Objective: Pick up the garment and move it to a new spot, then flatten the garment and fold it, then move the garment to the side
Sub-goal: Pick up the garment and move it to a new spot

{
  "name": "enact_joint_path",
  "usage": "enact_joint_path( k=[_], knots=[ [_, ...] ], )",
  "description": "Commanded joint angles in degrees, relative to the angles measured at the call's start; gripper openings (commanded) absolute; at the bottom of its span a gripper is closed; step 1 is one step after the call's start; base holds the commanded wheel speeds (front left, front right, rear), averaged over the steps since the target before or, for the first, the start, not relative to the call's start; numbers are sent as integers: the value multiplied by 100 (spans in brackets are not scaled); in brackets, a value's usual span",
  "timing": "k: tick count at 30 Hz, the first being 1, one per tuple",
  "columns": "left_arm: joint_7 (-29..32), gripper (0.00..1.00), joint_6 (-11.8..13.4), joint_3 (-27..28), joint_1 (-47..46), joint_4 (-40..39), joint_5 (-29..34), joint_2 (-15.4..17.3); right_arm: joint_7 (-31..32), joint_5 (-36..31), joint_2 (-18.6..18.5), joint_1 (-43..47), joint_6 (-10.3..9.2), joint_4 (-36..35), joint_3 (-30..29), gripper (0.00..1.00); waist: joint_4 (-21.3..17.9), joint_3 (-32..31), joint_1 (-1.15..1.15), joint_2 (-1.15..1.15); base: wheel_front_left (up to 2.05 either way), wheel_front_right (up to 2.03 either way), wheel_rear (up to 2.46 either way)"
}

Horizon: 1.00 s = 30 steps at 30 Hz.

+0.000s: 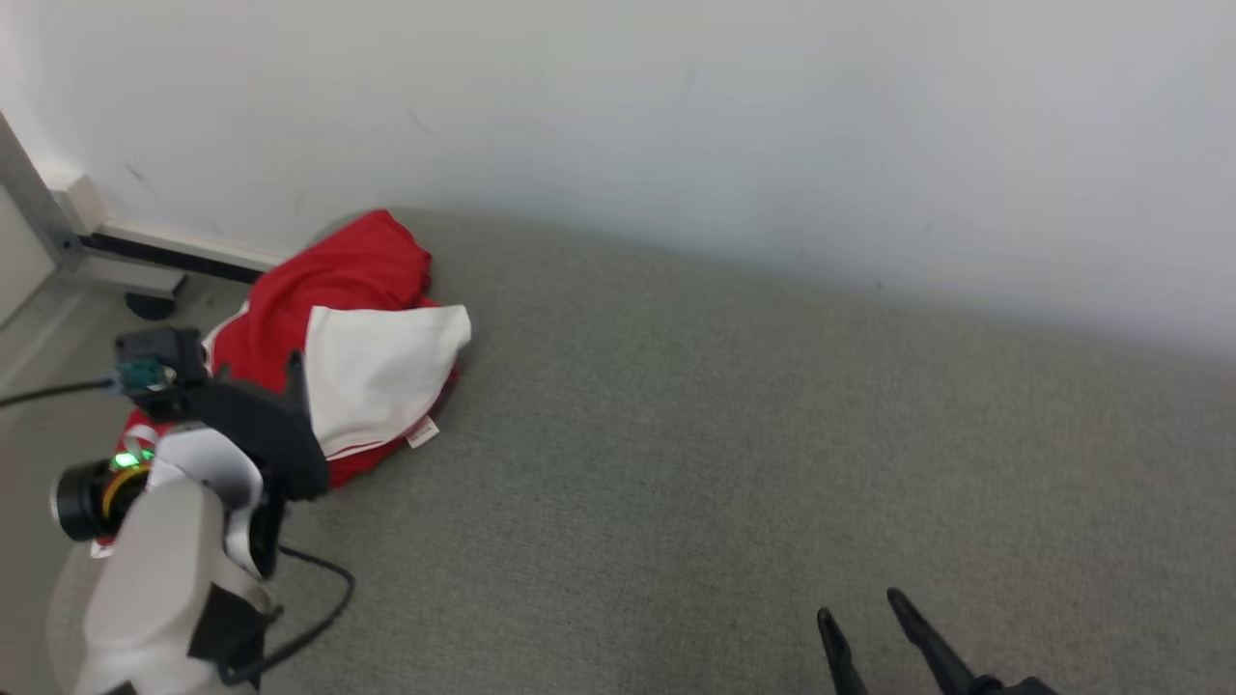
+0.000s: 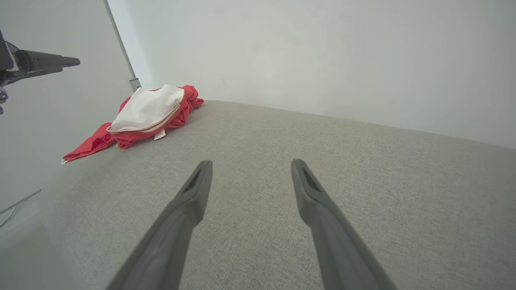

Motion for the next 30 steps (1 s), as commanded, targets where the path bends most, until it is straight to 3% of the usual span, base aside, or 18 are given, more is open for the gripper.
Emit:
enact_joint_path(
  k=[1,8,13,18,21,22,24,30],
  knots=[
    [6,100,5,58,-258,94,-63,73,78,-74,-85,6,-12,-244,-68,100,-1014,1242,1,0,0,0,0],
    [101,100,93,205,-831,548,-261,218,247,-136,-195,149,-12,-1099,-337,100,-1296,1996,1,0,0,0,0],
    [161,100,237,237,-986,828,-292,308,249,-157,-161,148,-12,-1322,-338,100,-1381,2234,1,0,0,0,0],
    [108,100,787,266,-1068,1219,-161,523,231,-122,-133,139,-12,-1378,-285,100,-1537,2337,1,0,0,0,0],
    [66,100,939,263,-1019,1373,-146,588,215,-83,-145,119,-12,-1330,-288,100,-1611,2272,1,0,0,0,0],
    [70,45,953,247,-987,1421,-128,610,216,-71,-148,125,-12,-1315,-280,100,-1633,2238,1,0,0,0,0],
    [-13,0,961,230,-952,1463,-129,632,218,-61,-139,129,-12,-1274,-253,100,-1670,2146,1,0,0,0,0],
    [-258,0,916,161,-868,1508,-80,834,193,17,-84,89,-12,-1086,-130,100,-1706,1706,1,0,0,0,0]
  ],
)
